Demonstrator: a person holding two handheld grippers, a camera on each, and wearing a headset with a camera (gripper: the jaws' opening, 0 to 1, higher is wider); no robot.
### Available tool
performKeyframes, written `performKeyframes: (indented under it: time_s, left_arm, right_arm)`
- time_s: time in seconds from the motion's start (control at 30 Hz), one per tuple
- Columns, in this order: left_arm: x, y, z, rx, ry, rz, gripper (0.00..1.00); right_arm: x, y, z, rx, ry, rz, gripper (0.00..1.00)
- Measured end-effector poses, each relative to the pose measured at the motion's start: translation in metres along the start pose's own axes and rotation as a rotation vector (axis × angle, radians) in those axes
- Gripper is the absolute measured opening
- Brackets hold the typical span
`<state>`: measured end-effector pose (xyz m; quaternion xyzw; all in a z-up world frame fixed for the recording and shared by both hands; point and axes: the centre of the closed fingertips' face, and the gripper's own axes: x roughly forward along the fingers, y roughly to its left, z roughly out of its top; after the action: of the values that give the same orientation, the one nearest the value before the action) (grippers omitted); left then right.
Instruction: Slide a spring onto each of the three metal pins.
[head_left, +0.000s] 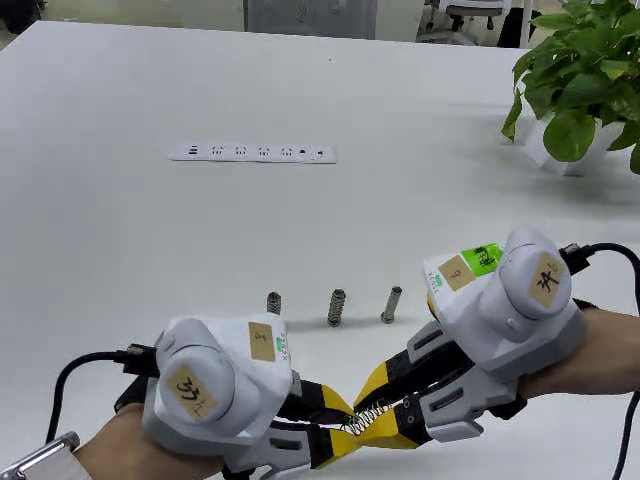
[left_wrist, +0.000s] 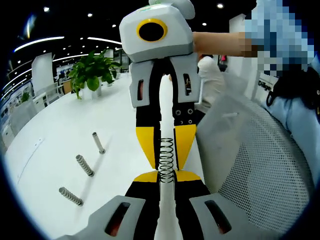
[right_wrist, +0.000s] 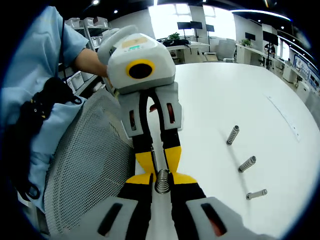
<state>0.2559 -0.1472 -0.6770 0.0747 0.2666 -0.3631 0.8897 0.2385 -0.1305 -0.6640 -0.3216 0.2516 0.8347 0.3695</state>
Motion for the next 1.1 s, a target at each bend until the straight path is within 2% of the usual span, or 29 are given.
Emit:
performKeyframes:
  time_s: [0.37,0.7,0.8,0.93,1.1]
  left_arm:
    - [0.000,0.000,0.005,-0.002,-0.018,0.006,0.09]
    - [-0.001,0.003,0.002,-0.059,-0.039,0.030,0.12]
    - [-0.004,0.007,-0.002,-0.087,-0.034,0.068,0.23]
    - [-0.009,0.019,-0.016,-0.105,-0.011,0.153,0.49]
    - [-0.023,0.035,-0.031,-0.154,-0.019,0.249,0.71]
  right_arm:
    - [-0.002,-0.002,0.000,0.002,0.016,0.004,0.12]
    - [0.000,-0.004,0.000,-0.014,0.038,0.006,0.12]
    - [0.001,-0.008,0.000,-0.022,0.045,-0.004,0.12]
    - [0.002,-0.015,-0.002,-0.048,0.065,-0.030,0.12]
    - [0.001,-0.020,-0.005,-0.055,0.080,-0.032,0.12]
